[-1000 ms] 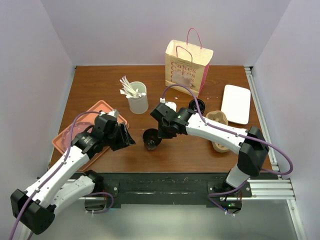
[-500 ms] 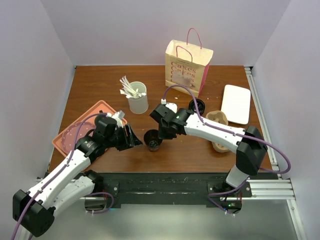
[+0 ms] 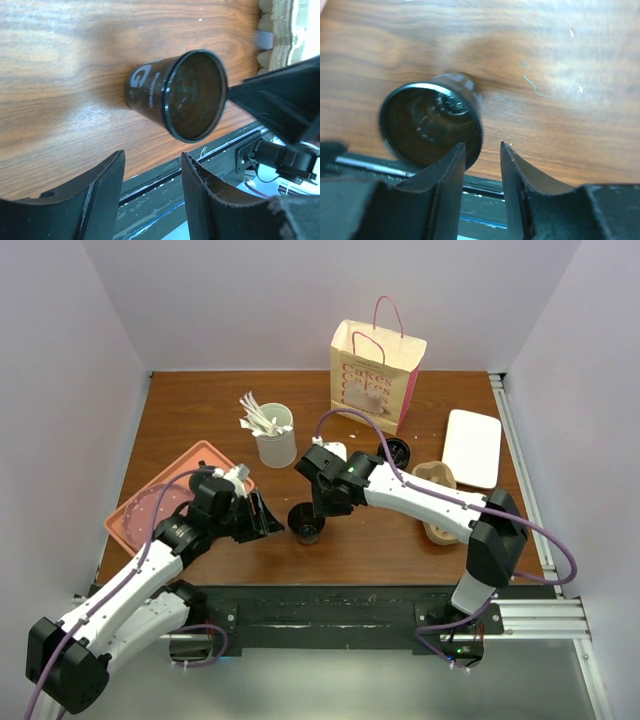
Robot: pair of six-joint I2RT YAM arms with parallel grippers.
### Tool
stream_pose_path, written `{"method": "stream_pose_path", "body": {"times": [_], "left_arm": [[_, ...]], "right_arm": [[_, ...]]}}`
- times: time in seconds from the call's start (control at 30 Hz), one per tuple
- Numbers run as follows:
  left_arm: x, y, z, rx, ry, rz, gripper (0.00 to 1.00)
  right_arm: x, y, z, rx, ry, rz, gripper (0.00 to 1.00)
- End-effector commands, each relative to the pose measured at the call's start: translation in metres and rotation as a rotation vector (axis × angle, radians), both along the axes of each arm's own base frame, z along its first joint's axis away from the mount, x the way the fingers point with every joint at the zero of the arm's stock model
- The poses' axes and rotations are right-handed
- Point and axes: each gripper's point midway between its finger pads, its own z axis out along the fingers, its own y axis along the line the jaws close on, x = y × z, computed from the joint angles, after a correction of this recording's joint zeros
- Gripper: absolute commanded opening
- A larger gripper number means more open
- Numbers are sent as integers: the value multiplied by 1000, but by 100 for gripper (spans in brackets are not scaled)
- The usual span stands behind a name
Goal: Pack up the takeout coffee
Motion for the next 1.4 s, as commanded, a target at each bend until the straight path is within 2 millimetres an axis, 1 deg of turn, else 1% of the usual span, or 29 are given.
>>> {"method": "stream_pose_path", "body": {"times": [0.0,0.03,0.07,0.1,0.13,0.2,0.23,0.3,0.33,0.37,0.53,0.6,0.77,0.87,0.9,0.97,1.0,1.07,1.1,1.17,1.23,1.33,1.37], "left_arm": [[1,6,-8,7,16,13,54],[2,7,-10,10,25,18,54],[1,7,-12,10,33,16,54],[1,8,-15,13,45,19,55],[1,9,-18,13,59,25,55],[-1,8,-25,6,87,20,55],[-1,8,-27,3,94,21,55],[-1,8,-29,-2,98,17,56],[-1,8,-29,-5,100,16,56],[-3,7,-29,-11,105,8,56],[-3,6,-31,-18,114,5,57],[-3,6,-31,-18,115,5,57],[-5,6,-33,-16,125,-2,57],[-5,7,-34,-15,125,2,57],[-5,7,-34,-14,126,1,57],[-5,7,-34,-14,126,1,57],[-5,7,-34,-14,126,1,57],[-4,7,-34,-12,126,2,57],[-4,7,-33,-10,122,1,57],[-2,7,-32,-7,119,1,57],[-2,7,-31,-5,118,-2,57],[0,7,-30,-4,112,-1,57],[1,6,-29,-6,111,0,57]], "right_arm": [[6,17,50,51,-150,219,34],[5,20,51,48,-160,278,34],[-1,29,52,88,-143,322,34],[0,37,56,120,-151,348,34],[-3,43,53,128,-139,382,34],[-7,57,55,182,-123,425,35],[-10,63,50,185,-112,451,34],[-14,74,49,209,-102,479,34],[-16,76,46,203,-95,489,34],[-16,78,38,186,-78,495,34],[-22,89,27,171,-65,533,32],[-22,89,21,157,-51,534,31],[-27,94,14,147,-38,546,29],[-28,95,12,140,-35,540,20],[-28,96,11,140,-34,540,19],[-29,97,12,141,-34,537,19],[-28,97,13,144,-33,535,22],[-28,96,12,134,-32,528,23],[-27,96,11,132,-33,525,21],[-26,95,11,127,-39,517,13],[-26,94,10,124,-37,519,10],[-26,94,9,125,-34,518,11],[-27,95,8,128,-29,522,16]]}}
